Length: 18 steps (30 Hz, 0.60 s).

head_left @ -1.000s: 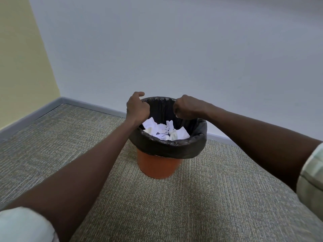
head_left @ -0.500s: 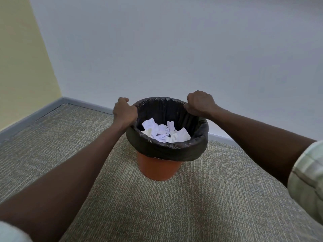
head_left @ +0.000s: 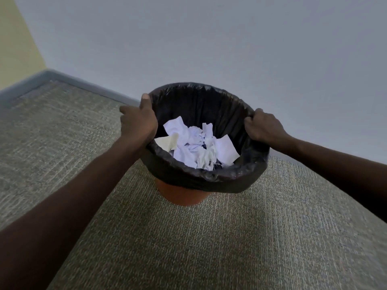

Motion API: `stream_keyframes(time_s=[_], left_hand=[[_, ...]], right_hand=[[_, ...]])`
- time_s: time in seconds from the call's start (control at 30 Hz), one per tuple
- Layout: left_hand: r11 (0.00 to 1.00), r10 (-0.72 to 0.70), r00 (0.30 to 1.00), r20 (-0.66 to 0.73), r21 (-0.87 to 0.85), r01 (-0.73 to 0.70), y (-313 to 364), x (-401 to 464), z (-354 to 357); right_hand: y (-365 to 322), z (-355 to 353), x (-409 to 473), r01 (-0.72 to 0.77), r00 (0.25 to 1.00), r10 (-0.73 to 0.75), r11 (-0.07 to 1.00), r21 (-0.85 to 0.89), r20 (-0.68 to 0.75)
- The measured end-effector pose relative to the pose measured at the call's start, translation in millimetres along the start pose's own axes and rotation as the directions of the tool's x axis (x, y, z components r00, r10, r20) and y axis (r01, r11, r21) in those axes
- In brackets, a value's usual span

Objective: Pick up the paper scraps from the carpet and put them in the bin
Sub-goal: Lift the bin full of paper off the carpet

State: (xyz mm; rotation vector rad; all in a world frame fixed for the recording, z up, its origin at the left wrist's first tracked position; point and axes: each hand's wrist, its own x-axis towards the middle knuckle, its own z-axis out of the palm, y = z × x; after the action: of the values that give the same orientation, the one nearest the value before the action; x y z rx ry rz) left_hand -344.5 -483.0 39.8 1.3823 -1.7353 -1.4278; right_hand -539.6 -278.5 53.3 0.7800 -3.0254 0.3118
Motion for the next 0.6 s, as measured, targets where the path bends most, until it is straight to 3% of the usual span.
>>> stream_keyframes(time_s=[0.13,0.23,0.43,0.6], left_hand=[[1.0,0.014,1.0,-0.012,-0.013,-0.015,-12.6,9.5,0.6],[1.0,0.024,0.999,-0.047,0.017,-0.023,-13.2,4.3,2.0],[0.94,0.195,0.961,-0.197,0.319,-0.126,-3.8,-7.3,-2.4],[0.939,0.199,0.957,-0.213,0.32,-0.124,6.9,-15.0,-4.4]], right_hand=[[0.9,2.2,4.5,-0.114,0.994,0.112,0.962,0.248,0.021],[3.4,4.3,3.8,-0.192,0.981,0.189,0.924,0.33,0.041],[1.2,4.0,2.9,-0.261,0.963,0.268,0.93,0.26,0.008],[-5.1,0.7,0.5,-0.298,0.954,0.301,0.934,0.196,0.013]])
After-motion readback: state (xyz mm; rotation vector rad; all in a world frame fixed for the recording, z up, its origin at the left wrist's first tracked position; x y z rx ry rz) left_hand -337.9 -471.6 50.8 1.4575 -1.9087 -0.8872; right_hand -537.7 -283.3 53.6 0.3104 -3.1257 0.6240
